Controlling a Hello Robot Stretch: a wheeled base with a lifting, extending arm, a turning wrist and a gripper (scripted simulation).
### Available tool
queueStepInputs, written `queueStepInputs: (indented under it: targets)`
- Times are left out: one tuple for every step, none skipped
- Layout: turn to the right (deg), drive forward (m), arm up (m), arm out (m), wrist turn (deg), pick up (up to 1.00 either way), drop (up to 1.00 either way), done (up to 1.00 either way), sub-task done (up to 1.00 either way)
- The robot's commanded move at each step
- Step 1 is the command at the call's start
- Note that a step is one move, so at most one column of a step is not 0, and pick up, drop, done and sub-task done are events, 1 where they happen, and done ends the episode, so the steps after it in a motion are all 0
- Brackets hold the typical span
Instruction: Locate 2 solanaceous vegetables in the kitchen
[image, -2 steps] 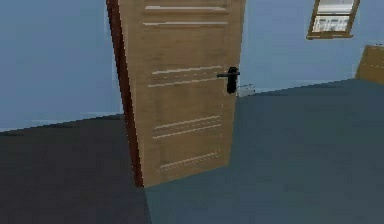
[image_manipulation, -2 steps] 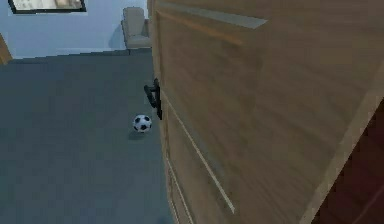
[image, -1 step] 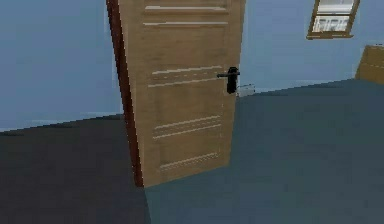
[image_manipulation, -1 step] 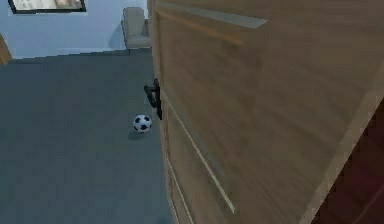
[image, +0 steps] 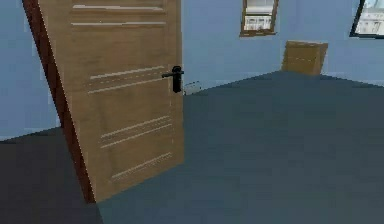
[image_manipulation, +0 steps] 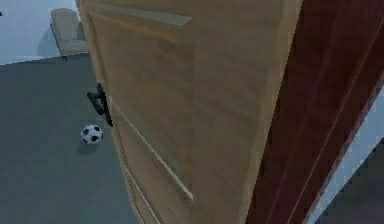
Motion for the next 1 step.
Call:
queueStepInputs:
  targets:
    - [45.0,0.0,0.0,0.0,0.0,0.0,0.0,0.0,0.0]
